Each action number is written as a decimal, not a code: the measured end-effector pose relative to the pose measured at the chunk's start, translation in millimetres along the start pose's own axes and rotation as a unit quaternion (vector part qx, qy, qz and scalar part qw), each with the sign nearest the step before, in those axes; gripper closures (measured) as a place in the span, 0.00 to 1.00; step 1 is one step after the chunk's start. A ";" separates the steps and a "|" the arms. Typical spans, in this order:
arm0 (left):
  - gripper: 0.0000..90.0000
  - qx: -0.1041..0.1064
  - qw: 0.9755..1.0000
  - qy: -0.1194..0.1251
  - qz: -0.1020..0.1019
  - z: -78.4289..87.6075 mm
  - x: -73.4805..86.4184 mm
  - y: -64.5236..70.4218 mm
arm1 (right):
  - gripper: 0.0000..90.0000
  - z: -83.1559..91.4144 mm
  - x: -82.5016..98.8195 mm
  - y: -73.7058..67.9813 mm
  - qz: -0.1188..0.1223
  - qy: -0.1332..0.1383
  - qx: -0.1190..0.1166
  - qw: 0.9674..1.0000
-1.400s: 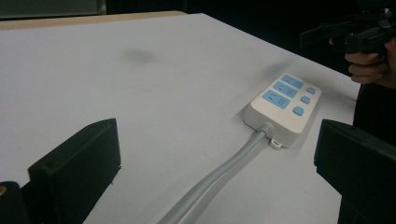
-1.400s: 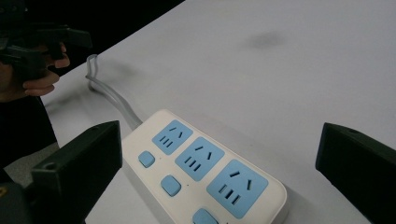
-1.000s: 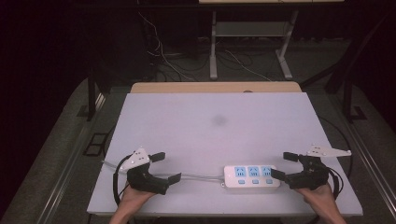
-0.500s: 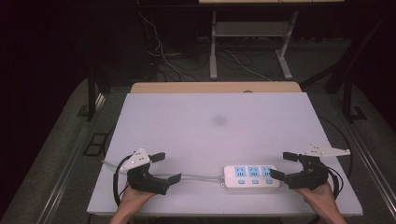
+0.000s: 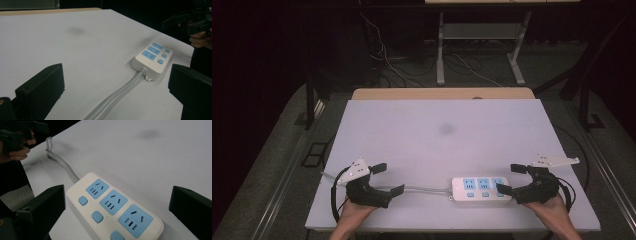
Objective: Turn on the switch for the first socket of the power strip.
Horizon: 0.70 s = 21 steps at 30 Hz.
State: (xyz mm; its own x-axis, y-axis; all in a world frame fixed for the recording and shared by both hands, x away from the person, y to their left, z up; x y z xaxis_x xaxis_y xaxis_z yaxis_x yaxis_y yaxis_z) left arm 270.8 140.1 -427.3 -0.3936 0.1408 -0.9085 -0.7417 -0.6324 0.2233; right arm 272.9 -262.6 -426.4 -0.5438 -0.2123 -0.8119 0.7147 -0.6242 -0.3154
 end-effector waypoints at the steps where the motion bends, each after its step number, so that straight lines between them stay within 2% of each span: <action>1: 0.00 0.000 1.000 0.000 0.000 0.1 0.0 0.0 | 0.00 -1.3 -1.0 -0.9 0.002 -0.004 -0.002 1.000; 21: 0.00 -0.002 1.000 0.003 0.004 0.7 0.2 -1.0 | 0.00 -15.2 -25.8 -12.2 0.040 -0.051 -0.021 0.998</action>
State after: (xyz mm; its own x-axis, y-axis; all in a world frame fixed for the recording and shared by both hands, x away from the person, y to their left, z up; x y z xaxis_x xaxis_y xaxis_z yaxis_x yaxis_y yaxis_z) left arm 271.0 141.3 -427.5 -0.3962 0.1320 -0.9086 -0.7365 -0.6366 0.2287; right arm 284.9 -238.0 -409.0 -0.5256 -0.3368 -0.7812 0.7737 -0.5711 -0.2743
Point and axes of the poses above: each handheld gripper's, and its own axes: z roughly backward along the jaws, x roughly out of its underside, y roughly to its right, the point moved 5 cm from there along -z, roughly forward along the jaws, and after that the axes turned 2 degrees about -x, right-handed, at the moved point
